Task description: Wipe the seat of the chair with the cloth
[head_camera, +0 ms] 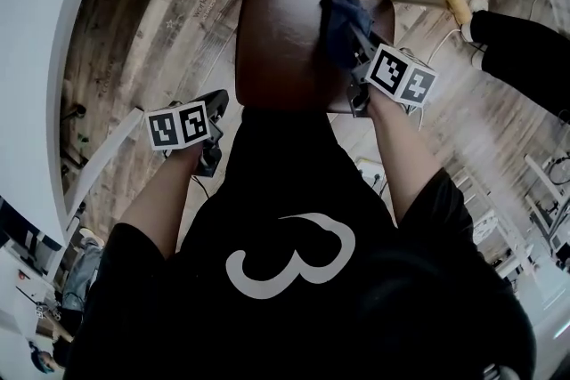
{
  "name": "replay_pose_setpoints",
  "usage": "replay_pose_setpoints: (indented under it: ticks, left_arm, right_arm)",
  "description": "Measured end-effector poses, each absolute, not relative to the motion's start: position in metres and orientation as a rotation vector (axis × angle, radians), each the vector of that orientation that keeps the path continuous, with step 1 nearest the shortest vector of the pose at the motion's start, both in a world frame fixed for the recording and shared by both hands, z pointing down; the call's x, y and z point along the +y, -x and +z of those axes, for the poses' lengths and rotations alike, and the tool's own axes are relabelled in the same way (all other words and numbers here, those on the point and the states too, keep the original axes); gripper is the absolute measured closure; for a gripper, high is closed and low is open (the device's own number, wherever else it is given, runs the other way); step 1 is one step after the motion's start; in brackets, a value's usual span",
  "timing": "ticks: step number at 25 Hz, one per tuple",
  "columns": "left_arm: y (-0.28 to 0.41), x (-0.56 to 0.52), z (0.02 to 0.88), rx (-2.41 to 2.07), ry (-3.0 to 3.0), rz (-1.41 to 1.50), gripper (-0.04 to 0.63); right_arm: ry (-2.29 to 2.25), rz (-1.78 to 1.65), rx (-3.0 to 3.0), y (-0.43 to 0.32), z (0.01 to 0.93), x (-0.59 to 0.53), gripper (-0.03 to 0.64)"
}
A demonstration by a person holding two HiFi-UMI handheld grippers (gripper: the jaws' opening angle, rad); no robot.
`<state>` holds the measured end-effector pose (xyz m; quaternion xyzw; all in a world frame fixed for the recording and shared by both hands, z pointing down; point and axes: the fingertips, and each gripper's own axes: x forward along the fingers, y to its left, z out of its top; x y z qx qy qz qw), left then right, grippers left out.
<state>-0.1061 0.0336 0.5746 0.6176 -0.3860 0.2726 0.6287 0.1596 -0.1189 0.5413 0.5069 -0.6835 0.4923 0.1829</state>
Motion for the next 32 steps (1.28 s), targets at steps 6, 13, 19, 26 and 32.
replay_pose_setpoints:
  ticks: [6,13,19,26,32]
  left_arm:
    - [0.129,0.042,0.577,-0.904,-1.401,0.602,0.583]
    - [0.153,0.056,0.582,-0.940,-1.385,0.614,0.583]
    - [0.177,0.070,0.589,-0.952,-1.358,0.610,0.583]
    - [0.198,0.083,0.594,-0.975,-1.343,0.613,0.583]
    - [0.211,0.084,0.593,-0.989,-1.322,0.598,0.583]
  right_arm:
    - [-1.263,1.471,-2.031,-0.073,0.528,-0.101,0.554]
    - [-1.048,1.530,-2.099,0.019,0.527,-0.085,0.554]
    - [-1.004,1.543,-2.050,0.050,0.552,-0.074,0.554]
    - [-1.024,1.448,-1.964,0.049,0.585,-0.069,0.554]
    - [-0.972,1.248,-1.939,0.041,0.601,-0.069,0.554]
